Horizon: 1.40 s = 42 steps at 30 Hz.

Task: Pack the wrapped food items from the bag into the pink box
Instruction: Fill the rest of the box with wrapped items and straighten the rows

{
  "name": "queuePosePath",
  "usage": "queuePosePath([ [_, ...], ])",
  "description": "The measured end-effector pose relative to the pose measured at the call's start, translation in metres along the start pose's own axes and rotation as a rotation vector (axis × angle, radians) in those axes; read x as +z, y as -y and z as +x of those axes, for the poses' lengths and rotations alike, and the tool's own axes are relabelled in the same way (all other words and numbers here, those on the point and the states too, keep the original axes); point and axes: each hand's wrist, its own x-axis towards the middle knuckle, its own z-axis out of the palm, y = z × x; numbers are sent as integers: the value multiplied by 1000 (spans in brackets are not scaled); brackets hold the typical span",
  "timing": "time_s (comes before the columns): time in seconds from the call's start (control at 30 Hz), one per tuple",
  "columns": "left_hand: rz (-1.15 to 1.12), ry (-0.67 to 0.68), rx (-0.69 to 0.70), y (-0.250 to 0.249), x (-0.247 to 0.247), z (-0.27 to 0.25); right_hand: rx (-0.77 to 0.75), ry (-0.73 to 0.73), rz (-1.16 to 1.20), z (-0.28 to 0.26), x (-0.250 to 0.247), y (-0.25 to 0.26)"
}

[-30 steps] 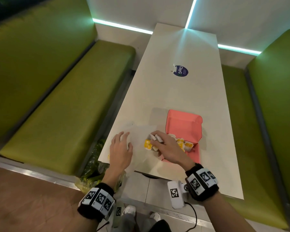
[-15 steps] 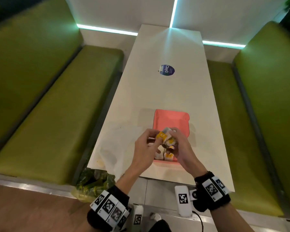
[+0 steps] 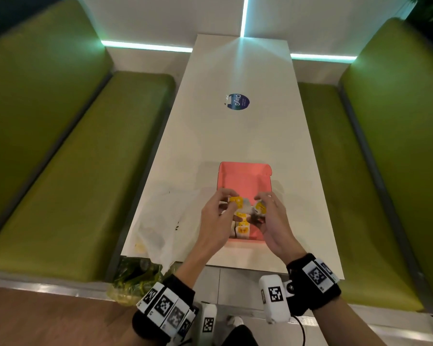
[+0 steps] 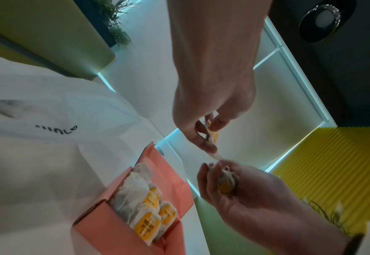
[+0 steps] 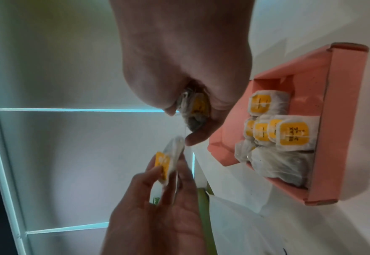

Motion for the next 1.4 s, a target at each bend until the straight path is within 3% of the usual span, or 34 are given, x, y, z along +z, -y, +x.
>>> queuePosePath([
  [0.13,108,82,45,-6,-13,9,-34,63,-117,-2,-13,4],
  [0.3,120,255,48,-14,-27,20,-160,259,-405,-12,-17,20],
  [0.43,102,327,39,-21,-24,21,-202,409,-495,-17,-12,22],
  [0.7,83,75,136,-2,-30,1,-241,304,-463,-16,-13,18],
  [0.87,118,120,162,-3,-24,-15,-351,288,-437,-20,-12,20],
  [1.03,71,54,165,0,-13,-18,-519,276,-582,-23,-7,27],
  [1.4,56,16,226,1,-8,-15,-601,225,-662,-23,-4,42],
])
